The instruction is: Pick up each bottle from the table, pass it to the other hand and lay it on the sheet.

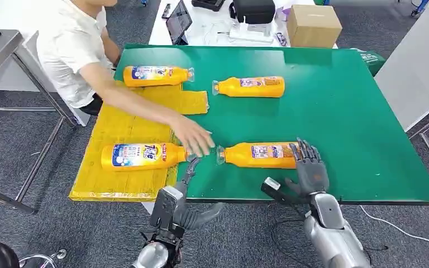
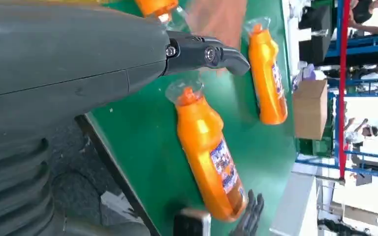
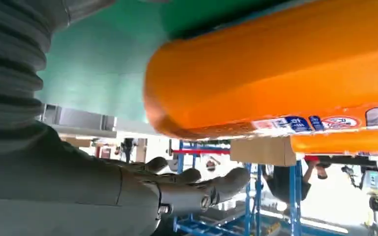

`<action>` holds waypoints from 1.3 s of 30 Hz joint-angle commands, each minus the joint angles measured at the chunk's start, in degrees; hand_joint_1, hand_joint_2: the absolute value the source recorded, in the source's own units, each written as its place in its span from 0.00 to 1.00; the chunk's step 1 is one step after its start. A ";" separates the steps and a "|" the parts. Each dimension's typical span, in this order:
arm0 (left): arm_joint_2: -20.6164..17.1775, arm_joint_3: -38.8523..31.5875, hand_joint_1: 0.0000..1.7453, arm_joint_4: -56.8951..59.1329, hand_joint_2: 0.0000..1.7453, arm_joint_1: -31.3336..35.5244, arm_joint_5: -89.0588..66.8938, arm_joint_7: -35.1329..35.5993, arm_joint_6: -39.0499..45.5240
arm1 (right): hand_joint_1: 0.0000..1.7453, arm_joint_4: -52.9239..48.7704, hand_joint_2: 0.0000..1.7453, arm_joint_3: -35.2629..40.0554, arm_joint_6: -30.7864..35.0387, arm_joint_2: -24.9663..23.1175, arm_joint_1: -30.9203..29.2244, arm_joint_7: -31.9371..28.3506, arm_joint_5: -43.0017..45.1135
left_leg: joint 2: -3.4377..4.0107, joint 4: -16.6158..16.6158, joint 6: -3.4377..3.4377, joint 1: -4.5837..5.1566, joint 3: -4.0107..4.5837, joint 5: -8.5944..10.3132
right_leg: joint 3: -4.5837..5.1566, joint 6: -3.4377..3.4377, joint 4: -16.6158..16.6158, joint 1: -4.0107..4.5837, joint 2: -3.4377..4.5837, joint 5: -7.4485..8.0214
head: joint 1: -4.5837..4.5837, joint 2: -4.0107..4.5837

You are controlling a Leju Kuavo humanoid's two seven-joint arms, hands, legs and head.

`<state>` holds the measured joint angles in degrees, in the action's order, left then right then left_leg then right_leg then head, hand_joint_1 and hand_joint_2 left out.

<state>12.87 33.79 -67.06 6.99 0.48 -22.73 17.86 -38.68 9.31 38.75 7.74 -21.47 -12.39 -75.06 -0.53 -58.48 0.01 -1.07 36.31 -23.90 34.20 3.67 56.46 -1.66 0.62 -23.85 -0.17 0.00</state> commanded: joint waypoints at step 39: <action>-1.33 6.67 0.00 5.69 1.00 7.76 2.13 0.19 -0.62 | 1.00 21.77 1.00 -3.40 -23.87 -2.56 -10.93 -5.51 13.70 | -0.10 0.08 0.09 -0.06 -0.80 0.05 | -0.79 -0.11 -0.16 0.09 -0.17 0.01 | 0.02 0.00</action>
<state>12.87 38.45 -64.41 12.30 2.17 -22.38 17.51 -21.24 13.87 20.69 6.19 -36.21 -13.30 -68.83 -0.51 -58.48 0.08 -1.06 35.63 -23.85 33.60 3.68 56.42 -1.67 0.63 -23.81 -0.15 0.00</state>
